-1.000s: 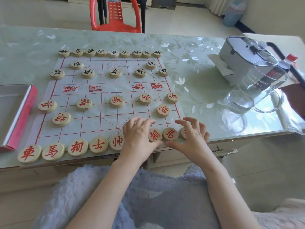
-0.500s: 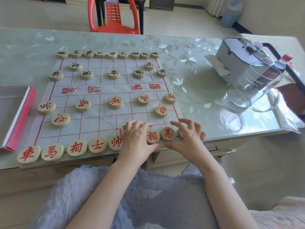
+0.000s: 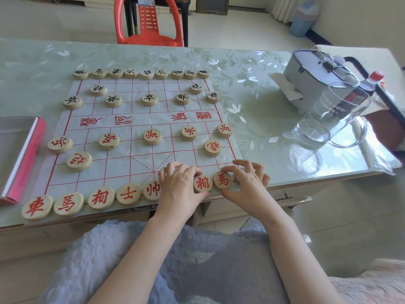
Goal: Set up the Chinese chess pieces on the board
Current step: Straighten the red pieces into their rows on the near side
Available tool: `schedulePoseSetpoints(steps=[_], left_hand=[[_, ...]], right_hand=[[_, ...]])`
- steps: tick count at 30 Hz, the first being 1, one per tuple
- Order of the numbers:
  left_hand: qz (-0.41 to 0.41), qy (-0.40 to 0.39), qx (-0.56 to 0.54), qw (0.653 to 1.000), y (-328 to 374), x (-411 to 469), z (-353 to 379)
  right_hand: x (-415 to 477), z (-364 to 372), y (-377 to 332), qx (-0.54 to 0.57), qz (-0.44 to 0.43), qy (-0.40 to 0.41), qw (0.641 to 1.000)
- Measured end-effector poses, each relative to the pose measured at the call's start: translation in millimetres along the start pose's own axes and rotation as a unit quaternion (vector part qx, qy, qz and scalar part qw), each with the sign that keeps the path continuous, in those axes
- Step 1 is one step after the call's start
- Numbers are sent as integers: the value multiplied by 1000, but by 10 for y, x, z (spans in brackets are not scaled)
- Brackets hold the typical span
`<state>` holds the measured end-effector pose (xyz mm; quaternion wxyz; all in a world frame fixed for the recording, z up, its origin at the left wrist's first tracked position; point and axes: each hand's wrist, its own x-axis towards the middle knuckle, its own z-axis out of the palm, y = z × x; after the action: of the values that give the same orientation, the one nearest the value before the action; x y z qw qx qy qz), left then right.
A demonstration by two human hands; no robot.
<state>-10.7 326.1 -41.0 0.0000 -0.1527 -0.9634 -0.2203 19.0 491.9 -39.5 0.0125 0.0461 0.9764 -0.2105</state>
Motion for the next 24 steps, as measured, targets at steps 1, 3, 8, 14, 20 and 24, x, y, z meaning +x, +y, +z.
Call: schedulePoseSetpoints(steps=[1, 3, 8, 14, 20, 24], left_hand=[[-1, 1, -3, 1000, 1, 0, 2], [-1, 4, -7, 1000, 1, 4, 8], [0, 4, -1, 1000, 3, 7, 14], [-1, -3, -6, 1000, 13, 2, 1], [-6, -14, -13, 1000, 33, -4, -16], [37, -3, -59, 998, 130, 41, -45]], right_hand=[[1, 3, -1, -1, 0, -1, 1000], [6, 5, -7, -6, -2, -4, 1000], [6, 0, 5, 3, 4, -7, 1000], [6, 10, 13, 7, 9, -6, 1000], [-60, -87, 46, 79, 39, 5, 996], [-152, -213, 255, 131, 138, 95, 977]])
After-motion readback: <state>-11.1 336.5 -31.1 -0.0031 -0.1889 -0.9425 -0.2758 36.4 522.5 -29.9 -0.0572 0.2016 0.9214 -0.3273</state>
